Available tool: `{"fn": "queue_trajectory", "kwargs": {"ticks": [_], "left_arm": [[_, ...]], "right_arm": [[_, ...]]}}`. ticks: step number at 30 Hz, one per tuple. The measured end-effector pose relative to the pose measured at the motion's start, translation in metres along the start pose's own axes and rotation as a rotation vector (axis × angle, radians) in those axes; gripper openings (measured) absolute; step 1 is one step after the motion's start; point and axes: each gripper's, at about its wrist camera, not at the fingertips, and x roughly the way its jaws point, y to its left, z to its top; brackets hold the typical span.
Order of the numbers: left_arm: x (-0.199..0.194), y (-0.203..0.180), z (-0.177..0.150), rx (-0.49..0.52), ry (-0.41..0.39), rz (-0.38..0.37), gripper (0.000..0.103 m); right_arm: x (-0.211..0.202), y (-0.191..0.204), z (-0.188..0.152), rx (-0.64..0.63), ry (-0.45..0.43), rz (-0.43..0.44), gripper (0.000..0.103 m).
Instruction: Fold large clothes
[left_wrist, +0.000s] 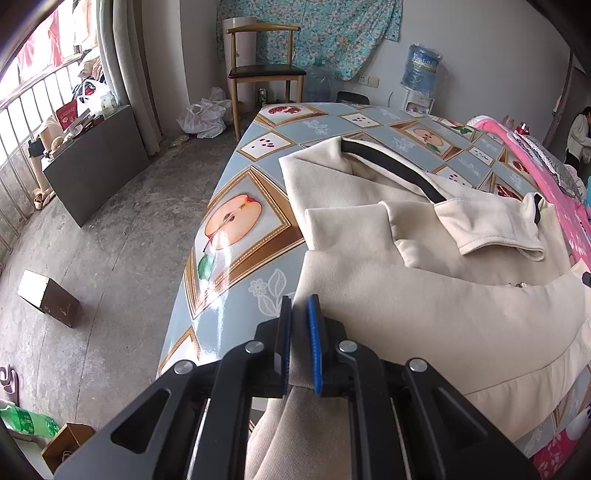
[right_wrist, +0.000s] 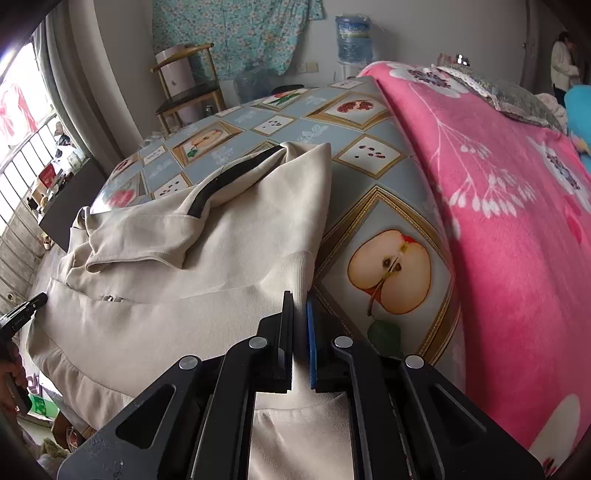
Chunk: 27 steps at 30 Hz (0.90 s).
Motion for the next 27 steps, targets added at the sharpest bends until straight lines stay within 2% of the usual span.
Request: {"fn": "queue_trajectory", "kwargs": {"ticks": [27], "left_arm": [[-0.0005,-0.0034,-0.0018,0.009,-0.004,0.022,0.009]], "right_arm": [[0.0004,0.0025,0.0003,0.017,0.022,-0.036,0.008]]}}
